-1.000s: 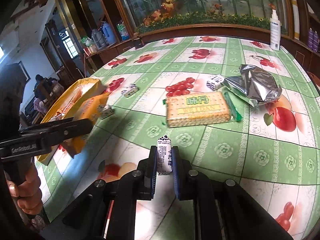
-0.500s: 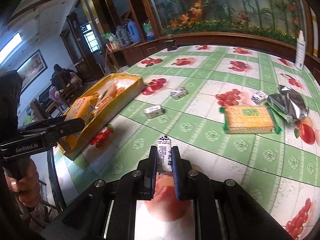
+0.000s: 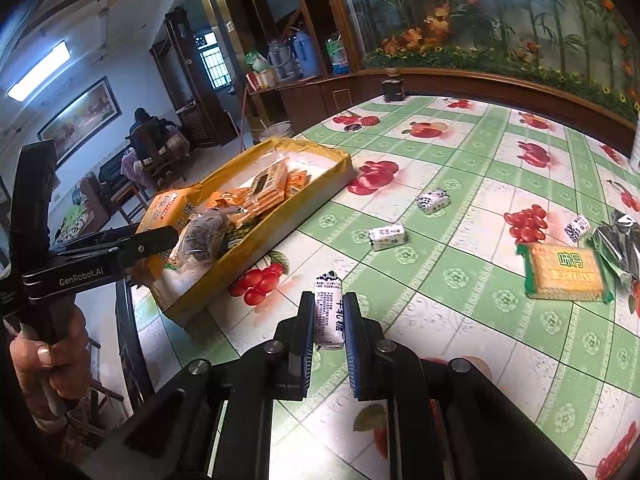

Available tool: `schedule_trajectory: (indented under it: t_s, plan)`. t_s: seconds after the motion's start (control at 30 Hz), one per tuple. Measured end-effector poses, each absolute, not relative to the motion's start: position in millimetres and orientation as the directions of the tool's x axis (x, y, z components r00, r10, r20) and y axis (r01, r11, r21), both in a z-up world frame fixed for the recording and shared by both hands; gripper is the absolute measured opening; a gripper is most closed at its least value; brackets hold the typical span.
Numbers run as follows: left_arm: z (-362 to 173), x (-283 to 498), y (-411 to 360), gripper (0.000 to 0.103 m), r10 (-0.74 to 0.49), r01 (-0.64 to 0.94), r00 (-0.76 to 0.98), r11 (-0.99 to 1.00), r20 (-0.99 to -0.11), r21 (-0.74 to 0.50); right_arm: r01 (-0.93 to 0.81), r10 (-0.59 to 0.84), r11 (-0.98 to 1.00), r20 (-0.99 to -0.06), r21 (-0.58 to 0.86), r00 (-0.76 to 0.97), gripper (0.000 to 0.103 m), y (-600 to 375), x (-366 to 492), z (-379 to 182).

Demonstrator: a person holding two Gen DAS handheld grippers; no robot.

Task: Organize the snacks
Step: 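Carry yellow biscuit pack and milk candy over the yellow tray with both tools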

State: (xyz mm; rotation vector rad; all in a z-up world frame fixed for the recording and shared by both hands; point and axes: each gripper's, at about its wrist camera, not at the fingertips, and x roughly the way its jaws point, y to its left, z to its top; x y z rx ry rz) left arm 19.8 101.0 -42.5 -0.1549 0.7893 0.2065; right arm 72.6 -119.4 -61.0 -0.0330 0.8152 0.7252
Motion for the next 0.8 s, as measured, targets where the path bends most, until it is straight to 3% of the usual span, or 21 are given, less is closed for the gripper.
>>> schedule_trajectory:
  t_s: [0.8]
  plan:
    - [-54,16,153,0.069,0.168,-0.332,0.661,0.940,-0.731,-0.084,-0.685,0.637,0.682,-0.669,0.256,0.384,0.013,-50,85,-61]
